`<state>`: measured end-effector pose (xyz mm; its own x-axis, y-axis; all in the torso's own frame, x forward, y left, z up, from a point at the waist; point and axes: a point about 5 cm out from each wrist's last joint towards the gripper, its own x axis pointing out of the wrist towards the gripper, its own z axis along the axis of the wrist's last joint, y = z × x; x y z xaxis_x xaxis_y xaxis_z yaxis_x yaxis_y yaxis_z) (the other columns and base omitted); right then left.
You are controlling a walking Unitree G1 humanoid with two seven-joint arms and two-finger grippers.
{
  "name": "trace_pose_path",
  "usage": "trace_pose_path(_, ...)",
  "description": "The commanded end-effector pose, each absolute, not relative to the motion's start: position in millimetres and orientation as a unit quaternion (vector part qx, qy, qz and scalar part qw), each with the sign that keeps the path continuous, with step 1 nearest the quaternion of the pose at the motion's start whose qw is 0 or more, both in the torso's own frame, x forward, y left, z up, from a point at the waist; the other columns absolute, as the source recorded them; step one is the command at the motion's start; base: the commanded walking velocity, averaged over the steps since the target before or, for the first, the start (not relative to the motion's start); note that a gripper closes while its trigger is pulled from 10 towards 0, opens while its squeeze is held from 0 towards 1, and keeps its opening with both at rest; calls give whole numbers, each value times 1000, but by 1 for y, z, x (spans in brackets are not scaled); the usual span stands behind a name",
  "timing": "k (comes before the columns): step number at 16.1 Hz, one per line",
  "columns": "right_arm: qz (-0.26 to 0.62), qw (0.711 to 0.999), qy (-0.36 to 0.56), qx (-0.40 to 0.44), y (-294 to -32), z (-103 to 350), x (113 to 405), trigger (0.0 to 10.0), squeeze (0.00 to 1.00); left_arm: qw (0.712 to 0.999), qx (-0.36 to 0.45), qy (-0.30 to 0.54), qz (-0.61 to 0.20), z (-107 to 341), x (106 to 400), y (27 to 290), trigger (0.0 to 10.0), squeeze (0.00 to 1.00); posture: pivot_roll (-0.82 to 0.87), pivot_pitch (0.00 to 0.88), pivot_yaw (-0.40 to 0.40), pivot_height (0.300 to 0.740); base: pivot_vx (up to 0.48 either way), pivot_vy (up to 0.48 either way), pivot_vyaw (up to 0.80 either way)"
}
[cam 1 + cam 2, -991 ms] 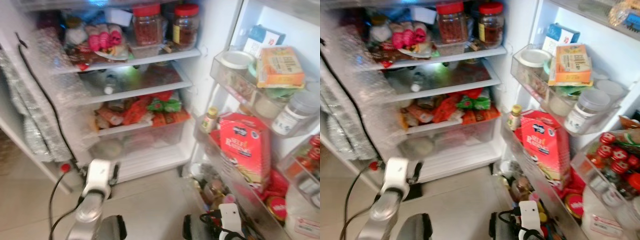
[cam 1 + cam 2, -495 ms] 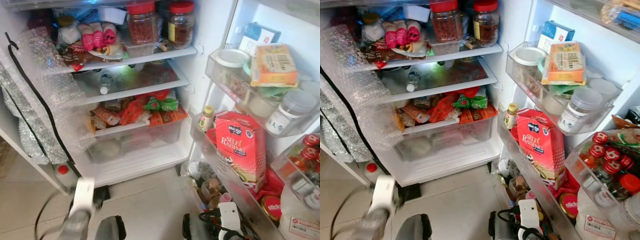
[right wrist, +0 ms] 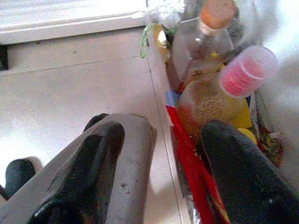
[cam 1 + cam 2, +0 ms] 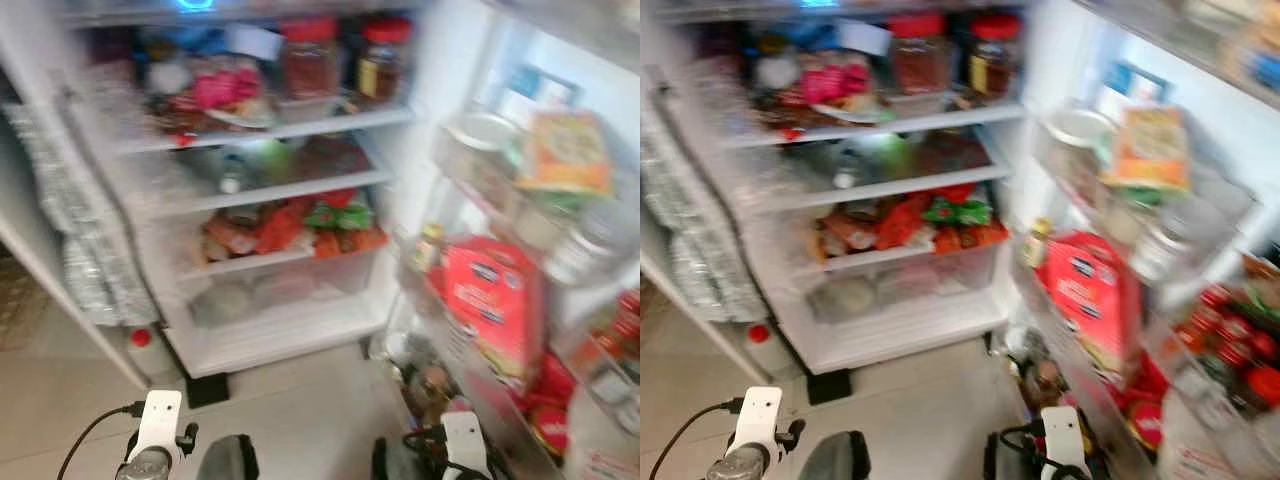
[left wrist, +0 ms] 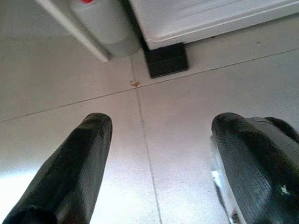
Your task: Restocking fridge
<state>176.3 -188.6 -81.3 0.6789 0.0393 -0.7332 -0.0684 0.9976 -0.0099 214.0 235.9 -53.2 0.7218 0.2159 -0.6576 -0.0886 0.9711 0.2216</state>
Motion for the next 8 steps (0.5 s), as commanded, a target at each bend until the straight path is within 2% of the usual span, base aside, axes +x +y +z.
trace_pose_path(1, 45, 900, 435, -6, -178, -91, 159, 10000, 0, 921, 89, 369, 82, -56, 210, 234, 10000, 0, -118, 38, -3, 603, 0, 337, 0)
trace_pose_path(8, 47, 898, 438, -21, -178, -91, 160, 10000, 0, 922, 90, 369, 82, -57, 210, 231, 10000, 0, -147, 30, -6, 603, 0, 338, 0)
